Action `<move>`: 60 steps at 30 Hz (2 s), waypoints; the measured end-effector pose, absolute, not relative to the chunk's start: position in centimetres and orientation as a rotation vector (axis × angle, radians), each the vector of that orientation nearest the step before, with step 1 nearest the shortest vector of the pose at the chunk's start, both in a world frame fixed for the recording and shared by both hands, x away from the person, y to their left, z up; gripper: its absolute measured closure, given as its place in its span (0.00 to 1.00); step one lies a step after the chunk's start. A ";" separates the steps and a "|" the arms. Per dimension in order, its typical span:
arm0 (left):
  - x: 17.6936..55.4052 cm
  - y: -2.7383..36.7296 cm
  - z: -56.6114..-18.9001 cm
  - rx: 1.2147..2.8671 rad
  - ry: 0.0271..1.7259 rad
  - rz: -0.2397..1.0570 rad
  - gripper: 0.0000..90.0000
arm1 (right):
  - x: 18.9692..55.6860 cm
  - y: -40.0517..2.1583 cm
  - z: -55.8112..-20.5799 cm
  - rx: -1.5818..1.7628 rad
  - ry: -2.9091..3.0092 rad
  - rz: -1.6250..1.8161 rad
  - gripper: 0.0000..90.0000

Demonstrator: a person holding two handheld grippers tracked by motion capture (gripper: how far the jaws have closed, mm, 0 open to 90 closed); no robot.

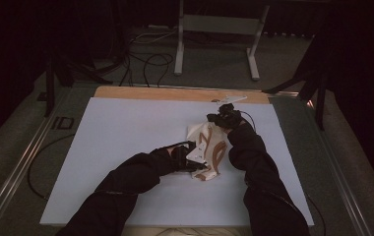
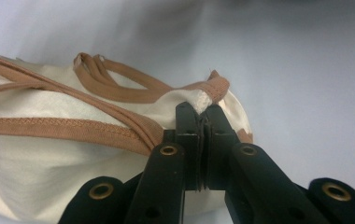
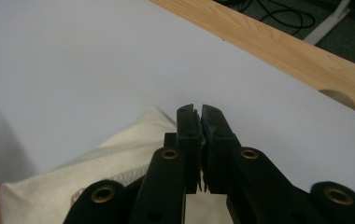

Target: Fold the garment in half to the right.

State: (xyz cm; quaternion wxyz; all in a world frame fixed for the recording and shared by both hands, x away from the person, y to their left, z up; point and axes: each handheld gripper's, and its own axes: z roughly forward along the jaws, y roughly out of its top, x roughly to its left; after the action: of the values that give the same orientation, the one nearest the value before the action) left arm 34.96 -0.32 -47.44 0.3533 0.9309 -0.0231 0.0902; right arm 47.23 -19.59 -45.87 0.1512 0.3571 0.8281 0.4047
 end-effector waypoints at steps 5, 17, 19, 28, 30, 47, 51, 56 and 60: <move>35.1 -0.9 -47.6 2.417 -0.066 0.226 0.98 | 47.2 -20.2 -46.3 1.041 2.370 1.166 0.97; 35.4 -2.3 -48.4 2.455 -0.063 0.183 0.98 | 47.3 -21.0 -47.0 1.061 2.371 1.158 0.97; 35.5 -2.5 -48.6 2.453 -0.060 0.176 0.98 | 47.3 -21.1 -47.2 1.065 2.367 1.160 0.97; 35.5 -3.0 -49.3 2.458 -0.057 0.163 0.98 | 47.3 -21.7 -47.8 1.079 2.357 1.157 0.97; 35.5 -3.1 -49.4 2.460 -0.059 0.161 0.98 | 47.3 -21.9 -48.0 1.092 2.357 1.150 0.97; 35.6 -4.0 -49.8 2.454 -0.030 0.156 0.96 | 47.8 -22.8 -49.9 1.142 2.356 1.122 0.97; 35.7 -4.2 -49.9 2.446 -0.008 0.148 0.95 | 47.9 -22.9 -50.5 1.162 2.357 1.125 0.97; 35.7 -4.3 -50.0 2.437 0.012 0.137 0.90 | 48.0 -23.0 -50.8 1.175 2.355 1.122 0.96; 35.9 -4.2 -50.3 2.425 0.042 0.119 0.86 | 47.9 -22.8 -51.5 1.183 2.374 1.086 0.95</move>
State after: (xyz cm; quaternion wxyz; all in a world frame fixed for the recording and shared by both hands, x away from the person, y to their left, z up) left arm 35.87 -4.16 -50.30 0.3493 0.9358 0.0163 0.0459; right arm 47.93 -22.79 -51.54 0.1370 0.4090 0.8205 0.3753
